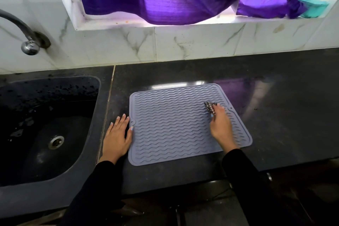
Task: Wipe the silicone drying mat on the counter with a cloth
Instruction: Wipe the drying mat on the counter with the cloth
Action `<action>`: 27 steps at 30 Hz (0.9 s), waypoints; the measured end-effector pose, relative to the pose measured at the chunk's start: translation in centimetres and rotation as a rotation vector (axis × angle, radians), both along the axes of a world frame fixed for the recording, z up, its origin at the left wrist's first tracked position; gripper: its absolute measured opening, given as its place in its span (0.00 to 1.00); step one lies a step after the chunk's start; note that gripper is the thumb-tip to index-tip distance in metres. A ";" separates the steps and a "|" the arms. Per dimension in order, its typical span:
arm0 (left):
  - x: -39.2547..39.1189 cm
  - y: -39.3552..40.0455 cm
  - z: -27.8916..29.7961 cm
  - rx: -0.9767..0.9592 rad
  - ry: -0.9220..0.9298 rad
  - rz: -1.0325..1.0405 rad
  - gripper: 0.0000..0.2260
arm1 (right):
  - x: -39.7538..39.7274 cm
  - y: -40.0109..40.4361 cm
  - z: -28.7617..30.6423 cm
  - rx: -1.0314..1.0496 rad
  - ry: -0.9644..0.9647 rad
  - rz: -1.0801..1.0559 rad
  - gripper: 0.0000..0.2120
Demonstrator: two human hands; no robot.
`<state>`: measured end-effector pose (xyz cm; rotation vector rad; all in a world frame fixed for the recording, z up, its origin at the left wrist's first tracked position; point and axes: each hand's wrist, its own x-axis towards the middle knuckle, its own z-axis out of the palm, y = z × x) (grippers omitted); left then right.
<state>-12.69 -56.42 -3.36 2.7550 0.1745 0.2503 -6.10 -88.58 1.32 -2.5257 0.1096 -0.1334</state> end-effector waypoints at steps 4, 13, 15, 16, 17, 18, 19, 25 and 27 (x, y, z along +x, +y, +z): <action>0.1 0.0 -0.1 0.004 -0.009 -0.002 0.34 | -0.5 0.7 -3.1 -0.394 0.000 0.101 0.32; 0.1 0.0 -0.2 0.030 -0.025 0.002 0.32 | 0.6 -1.2 -2.1 0.052 0.064 0.111 0.24; 0.0 0.1 -0.2 0.033 -0.019 -0.003 0.33 | 1.7 -2.5 -1.1 0.594 0.145 -0.034 0.20; 0.1 0.2 -0.2 0.034 -0.015 -0.007 0.33 | 2.4 -3.2 -0.4 0.927 0.191 -0.145 0.19; 0.1 0.3 -0.2 0.033 -0.011 -0.009 0.33 | 3.0 -3.9 0.3 1.225 0.232 -0.274 0.18; 0.2 0.3 -0.1 0.027 -0.007 -0.012 0.33 | 3.6 -4.5 0.7 1.403 0.229 -0.375 0.17; 0.3 0.4 0.1 0.016 -0.008 -0.008 0.32 | 4.3 -4.8 0.8 1.462 0.193 -0.434 0.17; 2.7 0.6 0.8 -0.017 0.013 0.032 0.24 | 5.4 -1.3 0.2 0.361 -0.038 -0.150 0.19; 3.8 1.2 0.7 0.002 0.055 0.043 0.27 | 5.1 -0.2 -1.6 -0.016 0.020 0.017 0.23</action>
